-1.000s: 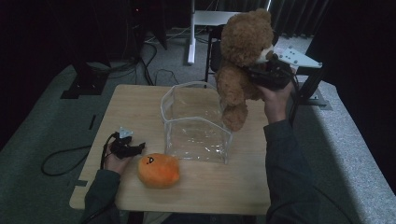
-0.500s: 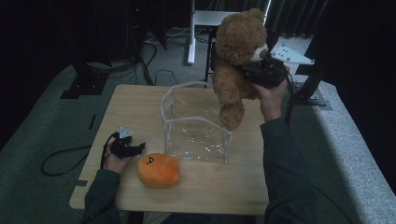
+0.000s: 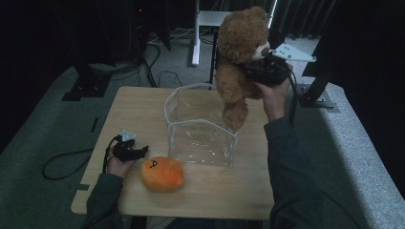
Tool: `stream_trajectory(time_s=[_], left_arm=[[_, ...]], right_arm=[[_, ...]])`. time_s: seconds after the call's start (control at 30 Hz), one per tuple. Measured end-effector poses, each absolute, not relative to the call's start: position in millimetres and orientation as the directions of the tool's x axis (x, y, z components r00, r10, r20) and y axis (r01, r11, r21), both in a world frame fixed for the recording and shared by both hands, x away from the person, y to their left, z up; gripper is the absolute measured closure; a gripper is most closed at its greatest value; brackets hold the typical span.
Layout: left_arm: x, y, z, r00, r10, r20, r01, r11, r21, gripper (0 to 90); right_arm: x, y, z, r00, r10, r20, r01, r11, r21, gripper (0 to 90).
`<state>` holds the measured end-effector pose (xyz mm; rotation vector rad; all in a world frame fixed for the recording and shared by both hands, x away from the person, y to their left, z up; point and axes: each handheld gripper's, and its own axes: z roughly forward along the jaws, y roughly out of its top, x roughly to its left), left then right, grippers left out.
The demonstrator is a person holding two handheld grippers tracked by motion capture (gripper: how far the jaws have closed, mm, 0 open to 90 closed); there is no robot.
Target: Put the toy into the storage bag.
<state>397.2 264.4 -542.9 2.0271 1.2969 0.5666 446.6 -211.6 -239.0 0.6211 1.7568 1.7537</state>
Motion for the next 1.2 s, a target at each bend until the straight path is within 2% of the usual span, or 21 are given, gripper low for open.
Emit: stream_trajectory(time_s=[1.2], left_arm=[[397,264,-543,0.415,0.91,0.014,0.624,-0.296,0.723,30.1]], right_arm=[[461,-178,-228,-0.735,0.673,-0.083,-0.083,0.032,0.996,32.5]])
